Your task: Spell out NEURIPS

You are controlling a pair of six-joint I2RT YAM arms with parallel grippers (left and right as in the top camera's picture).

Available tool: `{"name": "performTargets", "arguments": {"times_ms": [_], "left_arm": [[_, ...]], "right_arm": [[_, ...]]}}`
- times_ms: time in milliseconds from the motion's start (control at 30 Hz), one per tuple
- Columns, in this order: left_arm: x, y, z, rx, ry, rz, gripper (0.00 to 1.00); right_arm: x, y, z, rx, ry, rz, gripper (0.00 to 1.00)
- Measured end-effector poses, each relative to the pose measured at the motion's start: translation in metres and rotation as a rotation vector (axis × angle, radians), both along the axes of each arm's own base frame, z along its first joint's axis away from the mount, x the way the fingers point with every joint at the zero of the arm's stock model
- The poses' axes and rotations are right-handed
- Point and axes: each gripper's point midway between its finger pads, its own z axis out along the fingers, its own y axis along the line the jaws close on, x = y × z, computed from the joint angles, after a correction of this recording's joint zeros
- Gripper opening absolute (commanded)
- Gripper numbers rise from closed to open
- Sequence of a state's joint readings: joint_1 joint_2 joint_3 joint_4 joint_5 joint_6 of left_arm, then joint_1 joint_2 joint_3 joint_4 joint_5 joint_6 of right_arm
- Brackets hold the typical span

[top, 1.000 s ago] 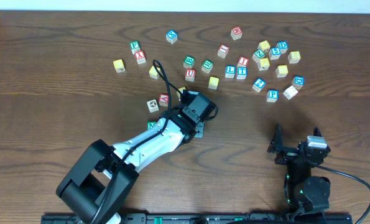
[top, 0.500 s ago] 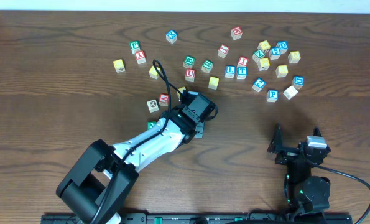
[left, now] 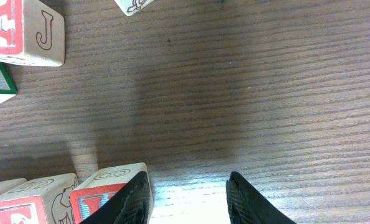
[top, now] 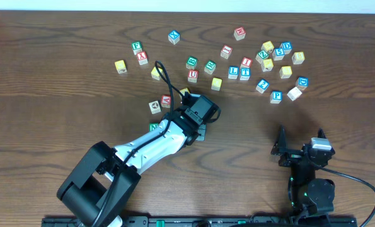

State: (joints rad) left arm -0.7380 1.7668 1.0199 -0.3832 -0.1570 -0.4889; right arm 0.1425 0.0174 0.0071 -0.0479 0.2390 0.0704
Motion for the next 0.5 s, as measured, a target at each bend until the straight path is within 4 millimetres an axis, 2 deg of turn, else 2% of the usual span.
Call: {"name": "performTargets", "arguments": {"times_ms": [500], "left_arm": [[0.0008, 0.0068, -0.0001, 0.034, -0.01, 0.011, 0.39]], "right_arm": [[0.0, 0.0, -0.0002, 0.0, 0.001, 0.0, 0.99]]}}
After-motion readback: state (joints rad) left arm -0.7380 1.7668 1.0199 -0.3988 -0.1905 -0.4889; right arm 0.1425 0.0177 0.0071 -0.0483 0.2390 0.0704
